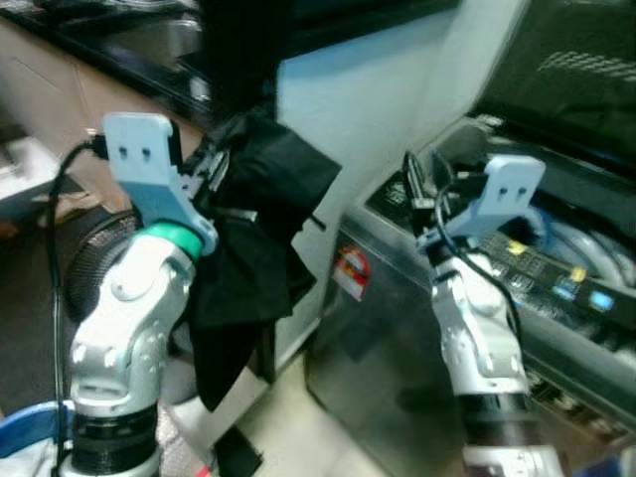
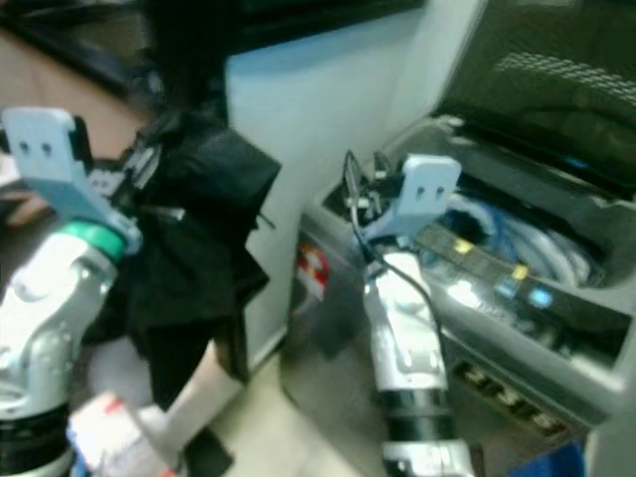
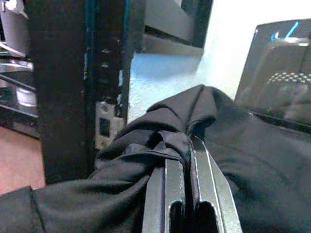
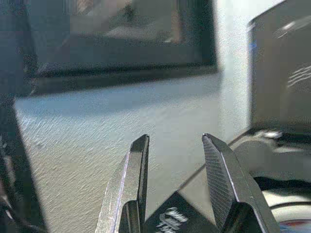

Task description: Clothes washing

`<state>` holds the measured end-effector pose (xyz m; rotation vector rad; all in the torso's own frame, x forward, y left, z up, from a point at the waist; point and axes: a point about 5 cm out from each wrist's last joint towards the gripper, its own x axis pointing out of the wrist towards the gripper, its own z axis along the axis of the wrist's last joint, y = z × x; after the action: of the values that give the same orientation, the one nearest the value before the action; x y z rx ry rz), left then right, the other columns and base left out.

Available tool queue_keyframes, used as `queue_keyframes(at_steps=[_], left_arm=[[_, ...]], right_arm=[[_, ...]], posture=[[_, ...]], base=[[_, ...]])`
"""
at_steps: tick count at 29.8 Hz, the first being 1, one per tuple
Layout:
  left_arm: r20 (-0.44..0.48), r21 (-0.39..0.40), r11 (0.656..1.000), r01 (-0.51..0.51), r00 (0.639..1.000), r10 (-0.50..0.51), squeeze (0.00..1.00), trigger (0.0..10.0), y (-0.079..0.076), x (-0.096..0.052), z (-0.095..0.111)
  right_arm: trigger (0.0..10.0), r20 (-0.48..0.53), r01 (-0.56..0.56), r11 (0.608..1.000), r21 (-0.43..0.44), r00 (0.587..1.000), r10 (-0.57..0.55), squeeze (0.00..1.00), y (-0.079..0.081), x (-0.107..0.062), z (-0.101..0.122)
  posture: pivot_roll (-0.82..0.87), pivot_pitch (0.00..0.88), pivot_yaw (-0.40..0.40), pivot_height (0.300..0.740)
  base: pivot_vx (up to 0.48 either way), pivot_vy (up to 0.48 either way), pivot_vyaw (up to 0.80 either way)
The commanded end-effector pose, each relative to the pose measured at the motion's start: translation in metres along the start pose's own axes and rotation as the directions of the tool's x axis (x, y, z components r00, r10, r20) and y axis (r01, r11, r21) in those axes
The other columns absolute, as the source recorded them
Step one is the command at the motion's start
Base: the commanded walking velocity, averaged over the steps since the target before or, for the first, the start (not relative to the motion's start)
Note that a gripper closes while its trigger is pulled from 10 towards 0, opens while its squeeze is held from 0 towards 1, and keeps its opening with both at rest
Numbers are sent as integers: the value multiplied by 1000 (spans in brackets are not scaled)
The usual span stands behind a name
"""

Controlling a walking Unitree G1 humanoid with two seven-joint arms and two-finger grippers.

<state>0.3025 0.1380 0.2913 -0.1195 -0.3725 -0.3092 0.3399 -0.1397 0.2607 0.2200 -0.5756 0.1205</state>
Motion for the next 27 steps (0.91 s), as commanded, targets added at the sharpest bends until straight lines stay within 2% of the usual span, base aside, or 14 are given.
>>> queue_keyframes(at_steps=[1,27], left_arm=[[22,7,1000,9,1000,-9,0,10000,-1,-1,4],[25,11,1000,3,1000,-4,0,10000,-1,-1,7]], right_arm=[[10000,14,3,1000,6,1000,-3,0,0,-1,3],[10000,19,38,999,28,999,-39,0,-3,0,6]], posture=[[54,35,-2,740],[57,40,4,740]], base=[[0,0,-800],[0,0,-800]])
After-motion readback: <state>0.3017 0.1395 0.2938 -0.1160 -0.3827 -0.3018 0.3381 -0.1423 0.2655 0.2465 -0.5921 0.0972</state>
